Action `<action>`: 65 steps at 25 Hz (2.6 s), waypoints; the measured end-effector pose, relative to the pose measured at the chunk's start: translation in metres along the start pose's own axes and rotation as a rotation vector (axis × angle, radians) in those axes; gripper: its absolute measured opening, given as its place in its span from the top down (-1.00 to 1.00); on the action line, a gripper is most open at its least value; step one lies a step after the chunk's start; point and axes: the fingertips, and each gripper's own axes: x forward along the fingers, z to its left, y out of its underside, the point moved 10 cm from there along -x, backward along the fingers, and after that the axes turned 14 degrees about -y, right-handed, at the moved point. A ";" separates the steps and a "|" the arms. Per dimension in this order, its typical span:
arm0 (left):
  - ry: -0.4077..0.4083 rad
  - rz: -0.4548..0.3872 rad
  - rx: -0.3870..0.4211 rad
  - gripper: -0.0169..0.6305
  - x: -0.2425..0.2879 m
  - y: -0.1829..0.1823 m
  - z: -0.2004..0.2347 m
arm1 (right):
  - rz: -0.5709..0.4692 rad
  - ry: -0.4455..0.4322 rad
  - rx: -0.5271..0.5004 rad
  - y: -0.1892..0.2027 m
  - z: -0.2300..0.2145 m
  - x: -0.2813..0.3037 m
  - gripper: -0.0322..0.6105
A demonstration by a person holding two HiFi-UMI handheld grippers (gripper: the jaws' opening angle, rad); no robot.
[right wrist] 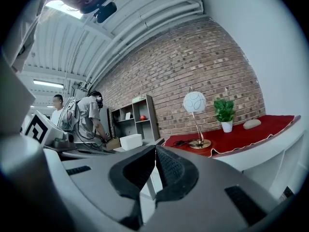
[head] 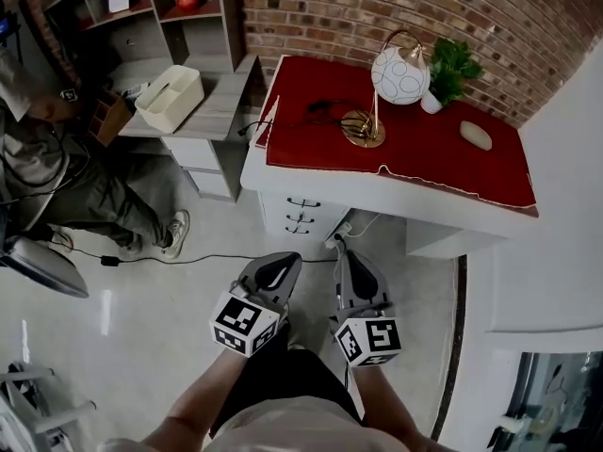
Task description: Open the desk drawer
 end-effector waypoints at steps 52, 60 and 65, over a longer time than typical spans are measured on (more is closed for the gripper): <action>-0.017 -0.081 0.108 0.91 0.230 0.351 0.123 | -0.127 -0.017 -0.131 0.355 -0.179 0.129 0.85; 0.016 -0.072 0.083 0.91 0.249 0.418 0.131 | -0.168 -0.038 -0.164 0.410 -0.200 0.138 0.85; 0.004 -0.128 0.010 0.91 0.260 0.446 0.143 | -0.164 -0.062 -0.178 0.440 -0.205 0.141 0.85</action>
